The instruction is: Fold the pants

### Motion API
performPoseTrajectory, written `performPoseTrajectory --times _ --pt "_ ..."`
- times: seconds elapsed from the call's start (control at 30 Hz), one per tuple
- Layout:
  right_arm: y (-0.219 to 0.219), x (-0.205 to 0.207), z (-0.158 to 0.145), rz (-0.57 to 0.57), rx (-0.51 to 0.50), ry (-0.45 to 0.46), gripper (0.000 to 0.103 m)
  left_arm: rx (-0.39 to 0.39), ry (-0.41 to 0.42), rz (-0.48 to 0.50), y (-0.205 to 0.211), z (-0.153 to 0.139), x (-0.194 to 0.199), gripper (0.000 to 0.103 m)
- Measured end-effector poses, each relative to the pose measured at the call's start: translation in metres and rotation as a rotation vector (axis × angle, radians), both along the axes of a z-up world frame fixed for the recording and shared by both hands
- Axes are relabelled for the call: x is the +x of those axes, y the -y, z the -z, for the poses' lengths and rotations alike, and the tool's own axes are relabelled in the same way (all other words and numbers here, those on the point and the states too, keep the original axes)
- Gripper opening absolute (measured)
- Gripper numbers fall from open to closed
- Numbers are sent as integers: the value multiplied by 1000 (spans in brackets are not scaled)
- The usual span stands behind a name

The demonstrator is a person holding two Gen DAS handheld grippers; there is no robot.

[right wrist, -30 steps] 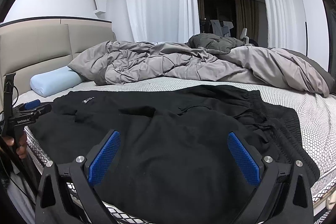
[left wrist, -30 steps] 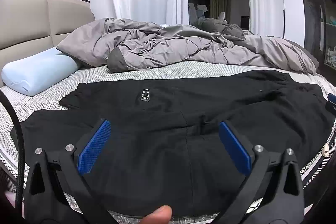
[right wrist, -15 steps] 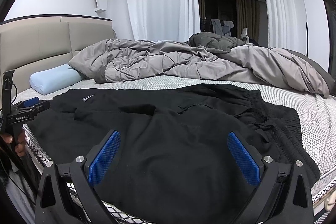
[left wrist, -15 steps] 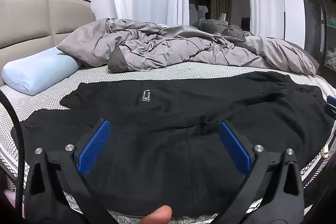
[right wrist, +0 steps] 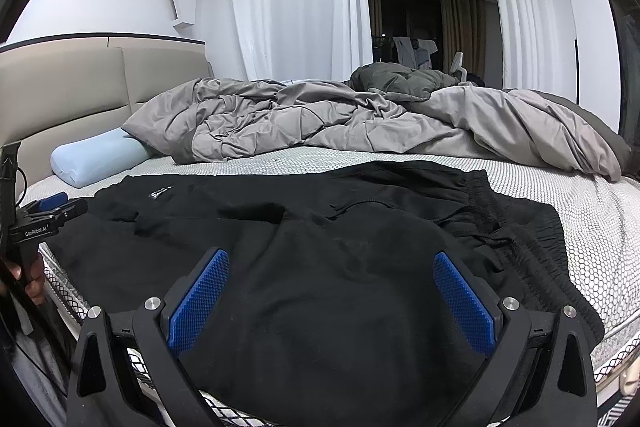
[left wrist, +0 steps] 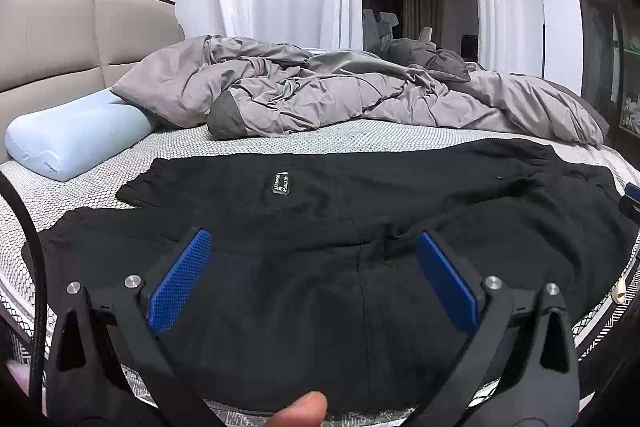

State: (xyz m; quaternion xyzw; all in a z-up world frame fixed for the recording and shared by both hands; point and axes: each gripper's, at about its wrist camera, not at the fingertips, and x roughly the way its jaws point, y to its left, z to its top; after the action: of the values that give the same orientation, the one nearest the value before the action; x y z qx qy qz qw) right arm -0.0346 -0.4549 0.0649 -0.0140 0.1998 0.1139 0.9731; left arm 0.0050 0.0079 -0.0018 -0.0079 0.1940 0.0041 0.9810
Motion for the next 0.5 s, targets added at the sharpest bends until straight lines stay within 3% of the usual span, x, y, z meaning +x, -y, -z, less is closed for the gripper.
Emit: performPoseTrajectory --times 0.5 --pt "1 1 2 1 10 -22 103 -23 -23 -39 -9 -3 -1 102"
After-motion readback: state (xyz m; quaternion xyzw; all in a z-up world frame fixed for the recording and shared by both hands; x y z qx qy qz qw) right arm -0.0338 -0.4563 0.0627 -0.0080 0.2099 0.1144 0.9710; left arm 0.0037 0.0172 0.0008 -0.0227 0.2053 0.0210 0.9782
